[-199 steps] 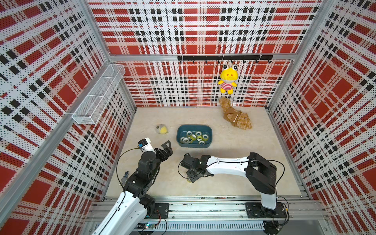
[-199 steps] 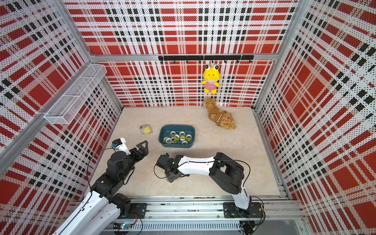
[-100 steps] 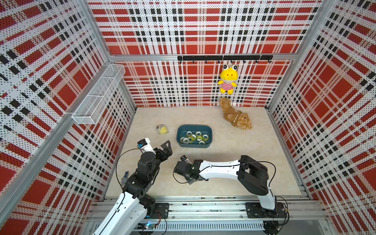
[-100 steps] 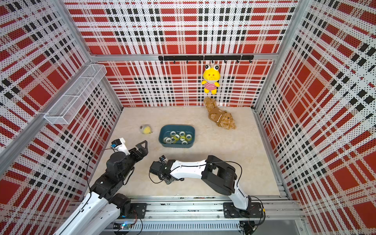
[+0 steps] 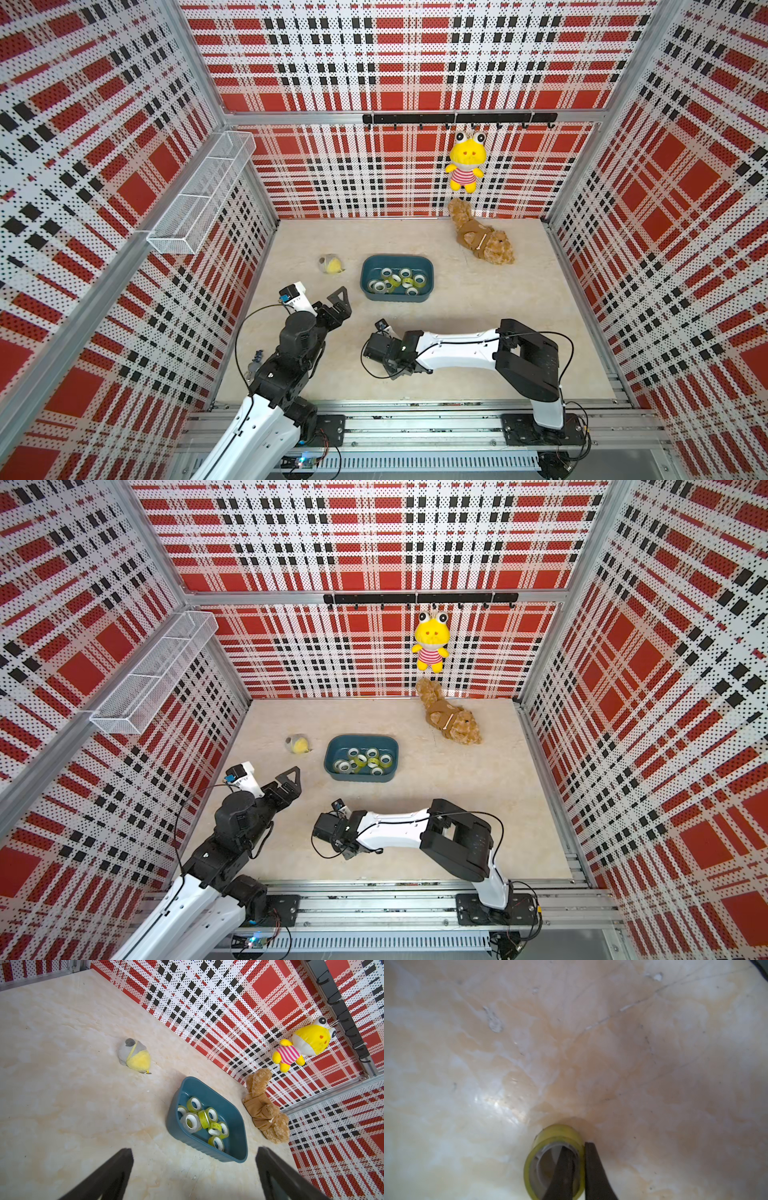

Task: Put the transparent tape into the storage box
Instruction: Pick up the tape at the center of the board, then place the tape in the storage box.

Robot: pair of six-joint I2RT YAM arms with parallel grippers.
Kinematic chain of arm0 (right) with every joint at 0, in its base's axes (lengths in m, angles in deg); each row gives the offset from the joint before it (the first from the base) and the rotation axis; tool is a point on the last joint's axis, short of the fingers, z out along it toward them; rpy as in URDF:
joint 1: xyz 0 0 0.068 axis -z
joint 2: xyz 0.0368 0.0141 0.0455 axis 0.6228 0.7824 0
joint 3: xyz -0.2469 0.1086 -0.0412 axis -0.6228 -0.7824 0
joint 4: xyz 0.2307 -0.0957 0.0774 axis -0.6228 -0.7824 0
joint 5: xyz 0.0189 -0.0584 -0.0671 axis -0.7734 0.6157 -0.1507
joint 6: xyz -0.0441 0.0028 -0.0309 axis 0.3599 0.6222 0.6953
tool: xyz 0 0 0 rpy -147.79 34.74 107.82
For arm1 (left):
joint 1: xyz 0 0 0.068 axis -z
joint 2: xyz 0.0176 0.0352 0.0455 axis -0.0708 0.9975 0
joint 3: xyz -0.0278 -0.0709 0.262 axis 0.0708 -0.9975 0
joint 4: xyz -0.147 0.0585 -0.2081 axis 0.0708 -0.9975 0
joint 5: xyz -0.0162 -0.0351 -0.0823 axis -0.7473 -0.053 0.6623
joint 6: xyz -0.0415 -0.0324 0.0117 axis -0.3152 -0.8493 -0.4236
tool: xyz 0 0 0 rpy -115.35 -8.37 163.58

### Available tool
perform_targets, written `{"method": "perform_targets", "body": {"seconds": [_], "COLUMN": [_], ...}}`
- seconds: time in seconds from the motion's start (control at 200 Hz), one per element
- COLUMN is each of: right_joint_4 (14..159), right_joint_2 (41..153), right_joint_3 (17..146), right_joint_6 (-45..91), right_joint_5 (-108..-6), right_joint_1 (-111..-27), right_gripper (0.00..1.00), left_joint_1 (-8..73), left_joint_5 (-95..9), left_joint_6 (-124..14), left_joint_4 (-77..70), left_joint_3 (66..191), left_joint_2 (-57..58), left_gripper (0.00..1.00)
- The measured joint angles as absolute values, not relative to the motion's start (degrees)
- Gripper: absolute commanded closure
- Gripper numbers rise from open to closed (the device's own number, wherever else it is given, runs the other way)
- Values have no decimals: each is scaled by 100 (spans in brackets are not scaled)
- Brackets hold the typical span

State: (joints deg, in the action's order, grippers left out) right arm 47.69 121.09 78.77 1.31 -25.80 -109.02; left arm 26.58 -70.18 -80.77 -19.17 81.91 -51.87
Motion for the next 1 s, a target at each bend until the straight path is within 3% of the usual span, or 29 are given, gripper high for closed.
{"method": "perform_targets", "body": {"seconds": [0.205, 0.391, 0.662, 0.732, 0.782, 0.807, 0.897, 1.002], "right_joint_4": [4537, 4611, 4812, 4808, 4764, 4736, 4642, 4675], "right_joint_2": [11431, 11066, 12596, 13217, 13670, 13864, 14393, 14417], "right_joint_3": [7873, 8660, 10747, 11267, 11648, 11816, 12269, 12140], "right_joint_6": [313, 787, 1462, 1558, 1596, 1637, 1681, 1655], "right_joint_5": [-2632, -2936, -3727, -3902, -4012, -4060, -4234, -4381], "right_joint_1": [-10452, -9678, -8653, -8529, -8472, -8457, -8408, -8360], "right_gripper": [100, 100, 100, 84, 59, 52, 39, 33], "left_joint_1": [2658, 2658, 2711, 2748, 2776, 2787, 2798, 2800], "left_joint_5": [-7018, -7005, -6946, -6948, -6950, -6950, -6955, -7034], "left_joint_6": [-8077, -8083, -8131, -8144, -8146, -8146, -8144, -8131], "left_joint_4": [-1915, -1867, -1652, -1637, -1626, -1620, -1611, -1611], "left_joint_3": [8191, 8191, 8157, 8128, 8119, 8117, 8113, 8113], "left_joint_2": [-5154, -5030, -4794, -4794, -4800, -4804, -4828, -4863], "left_gripper": [1, 1, 1, 1, 1, 1, 1, 1]}}
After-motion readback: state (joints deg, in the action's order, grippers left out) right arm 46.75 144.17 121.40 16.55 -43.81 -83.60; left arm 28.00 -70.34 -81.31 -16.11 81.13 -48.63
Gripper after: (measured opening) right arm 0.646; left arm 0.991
